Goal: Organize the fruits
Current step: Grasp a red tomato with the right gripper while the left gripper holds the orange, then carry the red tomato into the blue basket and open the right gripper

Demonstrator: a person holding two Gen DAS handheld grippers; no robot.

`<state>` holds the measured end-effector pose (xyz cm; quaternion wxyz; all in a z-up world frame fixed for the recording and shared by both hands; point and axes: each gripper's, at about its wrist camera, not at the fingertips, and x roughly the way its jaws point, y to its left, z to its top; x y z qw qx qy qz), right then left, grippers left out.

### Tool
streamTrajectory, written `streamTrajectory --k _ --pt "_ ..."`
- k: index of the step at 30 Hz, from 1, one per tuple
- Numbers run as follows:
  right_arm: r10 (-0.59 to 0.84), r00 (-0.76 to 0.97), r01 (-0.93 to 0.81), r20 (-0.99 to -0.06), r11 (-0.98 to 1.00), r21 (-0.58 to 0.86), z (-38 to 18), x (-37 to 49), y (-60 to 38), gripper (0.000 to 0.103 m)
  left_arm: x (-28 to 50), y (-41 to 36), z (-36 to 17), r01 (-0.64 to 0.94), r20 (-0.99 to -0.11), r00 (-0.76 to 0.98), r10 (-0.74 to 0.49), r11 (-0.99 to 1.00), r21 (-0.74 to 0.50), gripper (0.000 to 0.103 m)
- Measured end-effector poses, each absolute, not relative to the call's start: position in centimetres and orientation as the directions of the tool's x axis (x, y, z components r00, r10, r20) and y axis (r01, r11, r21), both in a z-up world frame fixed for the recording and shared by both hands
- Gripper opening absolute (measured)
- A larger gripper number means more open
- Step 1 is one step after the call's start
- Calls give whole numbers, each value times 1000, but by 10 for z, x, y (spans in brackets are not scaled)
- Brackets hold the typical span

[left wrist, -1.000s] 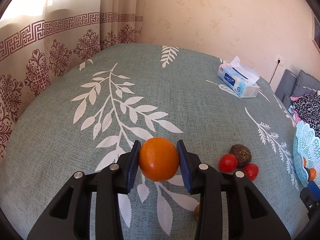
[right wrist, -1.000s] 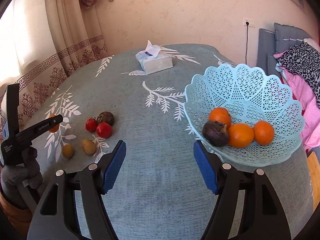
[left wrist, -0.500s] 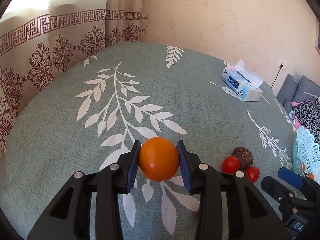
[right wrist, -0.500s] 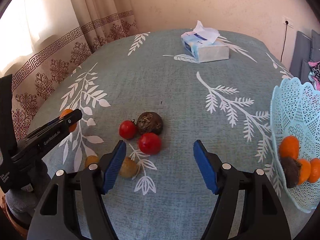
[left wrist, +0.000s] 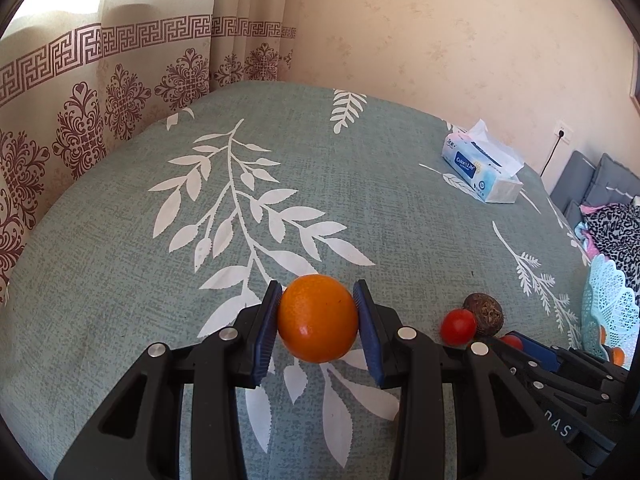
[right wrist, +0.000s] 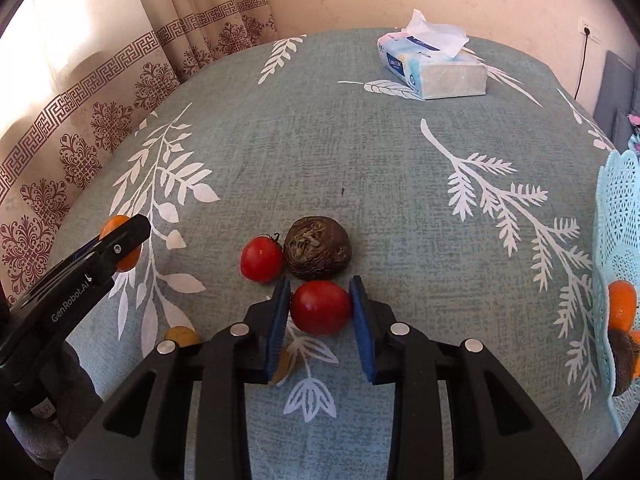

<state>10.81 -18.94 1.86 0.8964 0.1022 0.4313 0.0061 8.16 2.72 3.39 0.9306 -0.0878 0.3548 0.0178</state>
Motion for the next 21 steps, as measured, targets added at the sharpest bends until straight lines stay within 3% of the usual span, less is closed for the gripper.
streamTrajectory --k 9,21 --pt "43 707 152 -705 966 211 52 78 -221 31 81 27 34 -97 -660 751 -24 984 -146 37" --pt "-182 741 406 -646 888 215 76 24 -311 31 81 26 34 -101 -659 752 -15 985 -138 37"
